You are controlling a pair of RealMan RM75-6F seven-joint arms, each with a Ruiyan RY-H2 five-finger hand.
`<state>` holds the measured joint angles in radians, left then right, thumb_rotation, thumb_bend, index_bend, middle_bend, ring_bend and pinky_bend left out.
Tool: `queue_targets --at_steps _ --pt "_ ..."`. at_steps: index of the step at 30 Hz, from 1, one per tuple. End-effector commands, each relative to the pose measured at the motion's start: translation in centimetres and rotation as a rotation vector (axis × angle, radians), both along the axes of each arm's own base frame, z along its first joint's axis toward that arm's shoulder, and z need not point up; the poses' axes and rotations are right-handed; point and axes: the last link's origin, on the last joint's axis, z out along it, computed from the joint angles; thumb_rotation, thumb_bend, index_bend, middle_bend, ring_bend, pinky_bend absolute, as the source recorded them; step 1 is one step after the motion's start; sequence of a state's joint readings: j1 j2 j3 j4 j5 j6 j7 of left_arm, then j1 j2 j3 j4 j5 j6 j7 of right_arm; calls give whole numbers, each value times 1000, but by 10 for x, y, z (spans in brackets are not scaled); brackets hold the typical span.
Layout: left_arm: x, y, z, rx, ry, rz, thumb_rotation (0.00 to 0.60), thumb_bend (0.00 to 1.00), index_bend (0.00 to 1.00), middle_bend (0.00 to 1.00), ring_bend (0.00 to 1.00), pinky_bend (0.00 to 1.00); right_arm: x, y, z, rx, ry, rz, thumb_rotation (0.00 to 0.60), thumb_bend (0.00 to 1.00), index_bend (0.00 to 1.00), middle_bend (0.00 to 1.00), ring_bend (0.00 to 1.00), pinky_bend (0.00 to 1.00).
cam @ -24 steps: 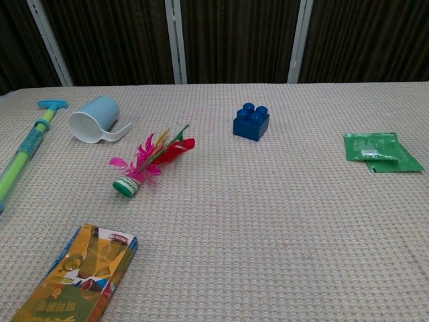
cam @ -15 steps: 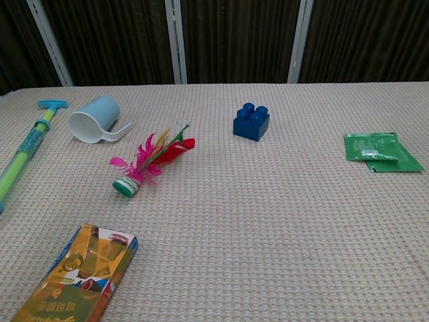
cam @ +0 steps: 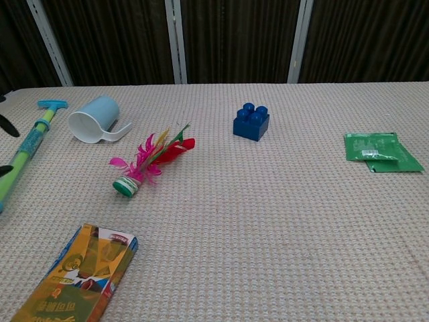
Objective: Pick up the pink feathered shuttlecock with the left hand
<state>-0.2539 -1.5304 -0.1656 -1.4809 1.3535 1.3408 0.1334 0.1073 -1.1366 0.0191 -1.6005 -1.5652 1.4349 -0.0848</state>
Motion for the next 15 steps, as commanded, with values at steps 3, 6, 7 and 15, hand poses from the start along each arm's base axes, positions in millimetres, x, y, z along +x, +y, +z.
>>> queue_targets --at_steps 3,6,7,15 --pt "30 26 -24 28 -38 -31 600 277 343 0 0 0 -1 -1 0 14 -7 3 600 30 0 0 0 0" --pt "48 40 -40 30 -71 -35 600 297 346 0 0 0 -2 -3 -1 22 -11 -1 600 29 0 0 0 0" --pt "55 46 -46 35 -77 -35 600 300 348 0 0 0 -2 -4 -1 24 -13 -3 600 30 0 0 0 0" --pt "96 69 -90 -28 -143 -12 600 300 360 0 0 0 -2 -5 -5 55 -17 0 600 29 0 0 0 0"
